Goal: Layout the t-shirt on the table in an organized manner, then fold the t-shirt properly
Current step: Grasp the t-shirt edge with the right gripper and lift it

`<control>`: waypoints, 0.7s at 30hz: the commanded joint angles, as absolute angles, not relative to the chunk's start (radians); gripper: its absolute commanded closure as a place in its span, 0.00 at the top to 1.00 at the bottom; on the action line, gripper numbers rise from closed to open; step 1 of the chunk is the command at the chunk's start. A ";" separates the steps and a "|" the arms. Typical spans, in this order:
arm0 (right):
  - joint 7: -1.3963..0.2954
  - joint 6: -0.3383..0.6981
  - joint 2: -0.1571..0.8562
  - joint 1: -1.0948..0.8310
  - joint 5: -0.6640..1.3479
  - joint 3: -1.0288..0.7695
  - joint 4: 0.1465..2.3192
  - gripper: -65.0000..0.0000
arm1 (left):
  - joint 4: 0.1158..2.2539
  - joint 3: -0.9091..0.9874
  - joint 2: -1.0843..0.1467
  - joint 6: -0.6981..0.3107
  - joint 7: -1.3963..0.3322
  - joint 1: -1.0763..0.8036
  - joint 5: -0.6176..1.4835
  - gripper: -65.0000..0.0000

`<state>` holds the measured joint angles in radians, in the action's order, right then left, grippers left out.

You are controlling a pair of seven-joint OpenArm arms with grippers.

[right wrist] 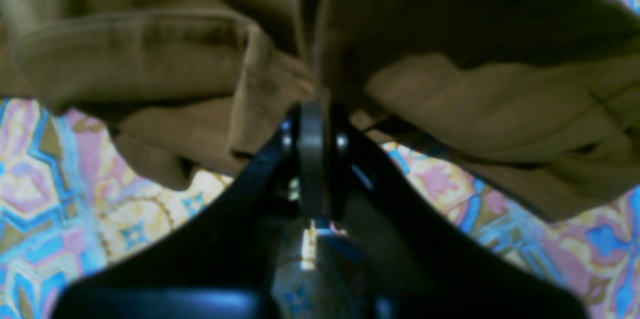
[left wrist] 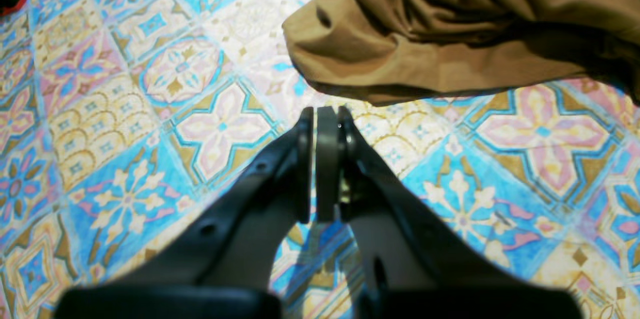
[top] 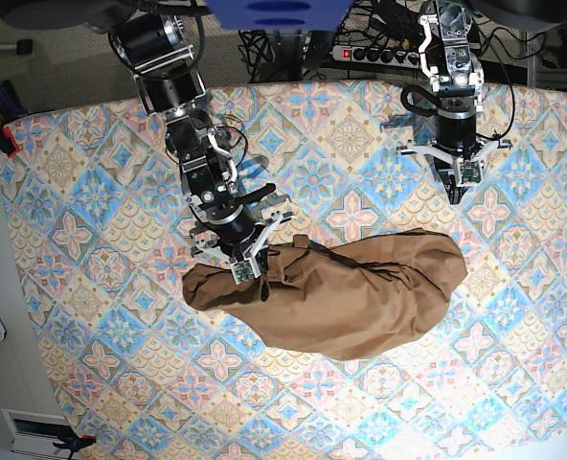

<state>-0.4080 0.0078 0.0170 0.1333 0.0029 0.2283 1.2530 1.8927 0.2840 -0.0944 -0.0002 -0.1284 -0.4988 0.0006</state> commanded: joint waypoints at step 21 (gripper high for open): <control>-0.381 0.004 0.018 -0.114 0.007 -0.019 1.770 0.00 | 1.913 0.278 -0.096 0.002 -0.105 -0.495 0.005 0.00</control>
<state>-0.4042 -0.0002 0.0170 -0.1200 0.0010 -0.0200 1.7538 1.8927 0.2775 -0.0944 -0.0029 -0.1284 -0.4938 0.0010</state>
